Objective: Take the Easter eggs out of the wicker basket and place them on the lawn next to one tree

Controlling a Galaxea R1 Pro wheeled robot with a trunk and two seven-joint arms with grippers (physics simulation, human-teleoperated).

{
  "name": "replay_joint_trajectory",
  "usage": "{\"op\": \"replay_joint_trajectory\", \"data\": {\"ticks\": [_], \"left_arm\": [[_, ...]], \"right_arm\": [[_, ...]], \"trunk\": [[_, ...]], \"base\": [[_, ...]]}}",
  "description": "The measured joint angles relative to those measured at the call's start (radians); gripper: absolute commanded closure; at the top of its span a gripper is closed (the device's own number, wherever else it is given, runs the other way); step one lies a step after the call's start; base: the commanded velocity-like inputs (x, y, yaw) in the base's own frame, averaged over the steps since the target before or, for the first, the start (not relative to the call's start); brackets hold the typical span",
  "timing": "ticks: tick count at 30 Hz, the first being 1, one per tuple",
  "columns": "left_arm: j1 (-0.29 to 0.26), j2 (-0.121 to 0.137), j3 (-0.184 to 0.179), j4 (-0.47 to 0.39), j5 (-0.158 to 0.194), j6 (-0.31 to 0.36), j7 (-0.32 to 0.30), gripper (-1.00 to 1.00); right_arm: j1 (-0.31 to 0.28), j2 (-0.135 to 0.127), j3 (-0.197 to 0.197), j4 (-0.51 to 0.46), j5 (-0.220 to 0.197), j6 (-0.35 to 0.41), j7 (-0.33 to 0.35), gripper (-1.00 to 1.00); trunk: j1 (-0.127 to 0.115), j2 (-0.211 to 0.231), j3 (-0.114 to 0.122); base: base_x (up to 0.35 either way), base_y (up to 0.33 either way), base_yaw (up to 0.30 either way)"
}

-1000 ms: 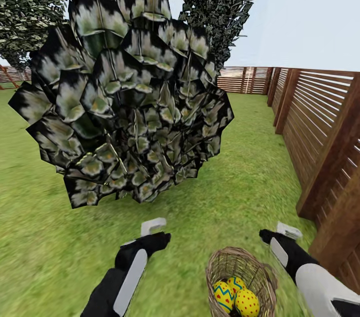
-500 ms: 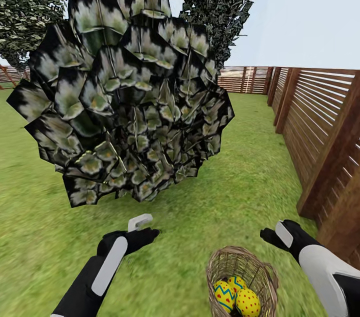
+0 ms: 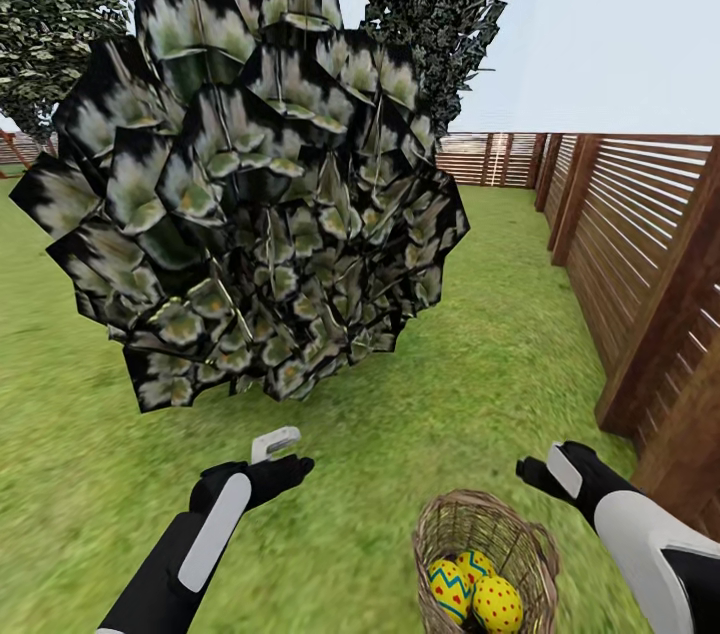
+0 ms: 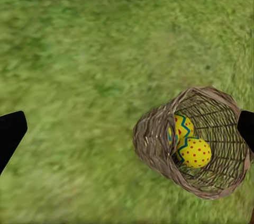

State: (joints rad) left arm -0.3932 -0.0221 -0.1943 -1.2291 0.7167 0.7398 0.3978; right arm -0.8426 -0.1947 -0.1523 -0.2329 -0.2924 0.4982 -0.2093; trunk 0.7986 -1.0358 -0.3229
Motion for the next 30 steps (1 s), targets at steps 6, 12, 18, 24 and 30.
{"op": "replay_joint_trajectory", "data": {"ticks": [6,12,18,24,30], "left_arm": [[0.001,0.001,0.000,-0.001,-0.002,0.000,-0.001,-1.00],[0.001,0.003,0.000,-0.002,-0.002,-0.001,-0.002,-1.00],[0.001,0.006,0.003,-0.003,-0.003,0.000,-0.003,-1.00],[0.001,0.007,0.004,-0.020,-0.003,-0.001,-0.003,-1.00],[0.023,0.008,0.004,-0.212,-0.003,0.001,-0.002,-1.00]], "right_arm": [[0.002,-0.002,0.025,0.008,0.042,-0.078,0.017,-1.00],[0.002,-0.007,0.029,0.014,0.054,-0.087,0.030,-1.00],[0.002,-0.016,0.030,0.015,0.056,-0.091,0.032,-1.00],[0.002,-0.034,0.033,0.044,0.055,-0.090,0.087,-1.00],[0.002,-0.036,0.035,0.055,0.056,-0.091,0.096,-1.00]], "trunk": [[0.023,-0.042,-0.019],[0.046,-0.084,-0.038],[0.069,-0.126,-0.056],[0.092,-0.168,-0.075],[0.111,-0.203,-0.091]], "base": [[0.000,0.000,0.000],[0.000,0.000,0.000],[0.000,0.000,0.000],[0.000,0.000,0.000],[0.000,0.000,0.000]]}}
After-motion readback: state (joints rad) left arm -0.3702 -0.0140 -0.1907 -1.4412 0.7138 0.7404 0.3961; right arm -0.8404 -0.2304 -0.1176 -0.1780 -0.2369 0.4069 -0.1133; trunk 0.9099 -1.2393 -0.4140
